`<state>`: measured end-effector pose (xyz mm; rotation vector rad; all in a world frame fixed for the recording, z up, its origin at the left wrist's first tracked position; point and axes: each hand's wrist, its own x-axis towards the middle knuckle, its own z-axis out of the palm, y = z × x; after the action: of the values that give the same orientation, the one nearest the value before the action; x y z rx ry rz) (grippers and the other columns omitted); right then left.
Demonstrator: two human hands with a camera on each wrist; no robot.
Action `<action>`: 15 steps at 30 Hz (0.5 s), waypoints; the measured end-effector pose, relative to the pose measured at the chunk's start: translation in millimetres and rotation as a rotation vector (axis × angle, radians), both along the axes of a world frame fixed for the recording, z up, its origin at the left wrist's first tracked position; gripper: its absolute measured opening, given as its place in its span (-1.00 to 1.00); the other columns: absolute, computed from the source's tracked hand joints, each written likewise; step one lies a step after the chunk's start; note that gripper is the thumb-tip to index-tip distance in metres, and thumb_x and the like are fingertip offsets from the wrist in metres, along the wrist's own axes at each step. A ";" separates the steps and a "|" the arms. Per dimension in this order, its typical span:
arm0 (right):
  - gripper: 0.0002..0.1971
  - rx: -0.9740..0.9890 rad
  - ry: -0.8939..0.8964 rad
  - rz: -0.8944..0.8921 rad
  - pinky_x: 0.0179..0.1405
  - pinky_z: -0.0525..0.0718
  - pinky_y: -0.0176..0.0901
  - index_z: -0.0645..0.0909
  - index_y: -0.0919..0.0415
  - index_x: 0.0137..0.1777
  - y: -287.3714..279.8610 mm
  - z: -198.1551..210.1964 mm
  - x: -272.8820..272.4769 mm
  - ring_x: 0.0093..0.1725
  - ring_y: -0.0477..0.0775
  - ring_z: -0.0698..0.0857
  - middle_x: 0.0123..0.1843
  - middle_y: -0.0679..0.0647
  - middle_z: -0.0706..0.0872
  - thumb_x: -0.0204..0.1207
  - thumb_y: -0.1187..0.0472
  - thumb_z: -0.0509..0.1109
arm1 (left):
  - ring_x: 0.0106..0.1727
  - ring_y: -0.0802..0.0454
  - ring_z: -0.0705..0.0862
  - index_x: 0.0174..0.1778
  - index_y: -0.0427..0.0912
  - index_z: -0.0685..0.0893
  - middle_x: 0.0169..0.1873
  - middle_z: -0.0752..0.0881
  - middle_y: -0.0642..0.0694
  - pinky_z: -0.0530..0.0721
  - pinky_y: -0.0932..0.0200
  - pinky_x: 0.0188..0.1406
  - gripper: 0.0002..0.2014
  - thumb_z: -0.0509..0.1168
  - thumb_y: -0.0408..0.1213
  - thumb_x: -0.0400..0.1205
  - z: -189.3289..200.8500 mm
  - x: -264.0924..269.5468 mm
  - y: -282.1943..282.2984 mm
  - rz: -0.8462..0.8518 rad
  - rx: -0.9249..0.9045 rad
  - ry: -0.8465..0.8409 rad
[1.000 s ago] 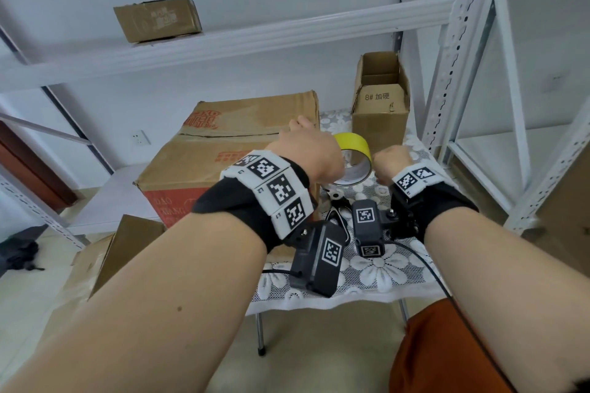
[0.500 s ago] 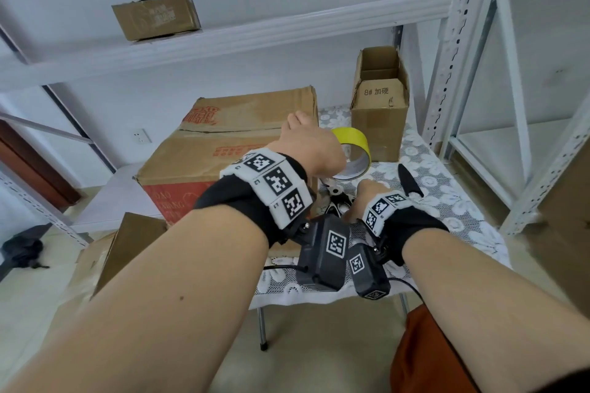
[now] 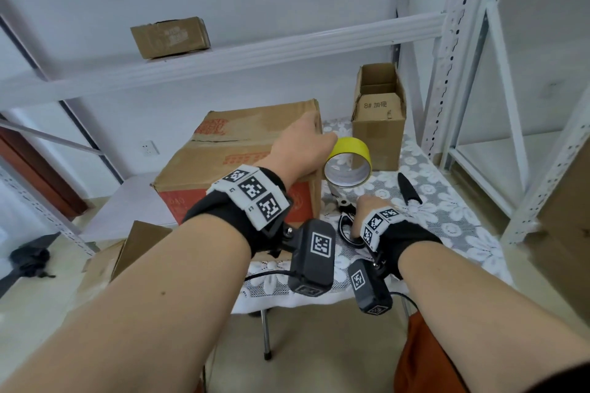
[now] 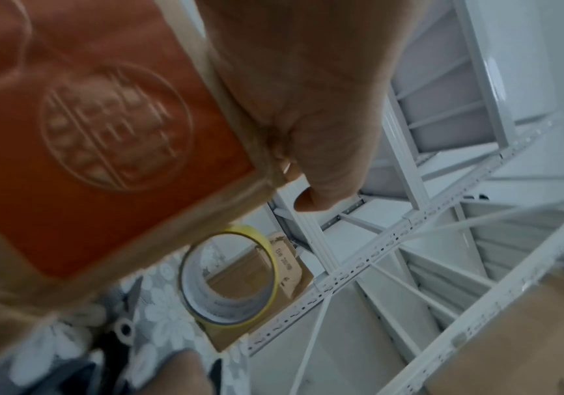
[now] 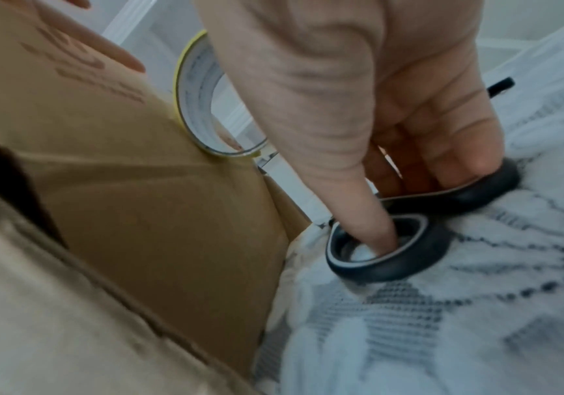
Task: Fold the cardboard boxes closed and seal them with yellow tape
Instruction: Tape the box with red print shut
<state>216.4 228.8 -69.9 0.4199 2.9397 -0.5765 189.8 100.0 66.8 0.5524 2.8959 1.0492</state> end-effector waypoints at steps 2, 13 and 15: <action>-0.56 -0.082 -0.022 -0.024 -0.07 0.38 -0.16 0.17 -0.01 -0.40 3.0 3.1 -0.4 -0.04 0.04 0.40 -0.02 0.10 0.43 0.51 0.15 0.41 | 0.34 -0.26 0.60 0.49 -0.11 0.44 0.35 0.62 -0.22 0.60 -0.11 0.29 -0.55 0.20 -0.14 0.66 -2.9 -0.3 -6.5 -0.004 -0.043 0.061; -0.72 -1.032 0.067 -0.468 -0.67 0.33 -0.32 0.55 0.32 -0.34 27.7 6.9 11.7 -0.57 0.12 0.50 -0.47 0.27 0.60 0.41 0.16 0.53 | 0.67 -0.34 0.11 0.70 0.04 0.13 0.67 0.17 -0.30 0.08 -0.37 0.61 -0.08 -0.15 0.55 0.51 -11.2 -2.0 -29.1 0.025 -0.618 0.111; -0.62 -1.117 0.269 -0.516 -0.81 0.21 -0.40 0.47 0.27 -0.41 28.1 12.6 18.3 -0.75 0.03 0.41 -0.52 0.23 0.52 0.45 0.09 0.53 | 0.69 -0.32 0.06 0.71 0.08 0.08 0.69 0.12 -0.29 0.04 -0.37 0.62 -0.10 -0.14 0.54 0.52 -9.5 -1.1 -28.9 0.022 -0.620 0.078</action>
<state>234.7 257.0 -57.2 0.9464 2.1347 -2.2439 188.8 71.1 57.3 0.5247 3.0545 0.0926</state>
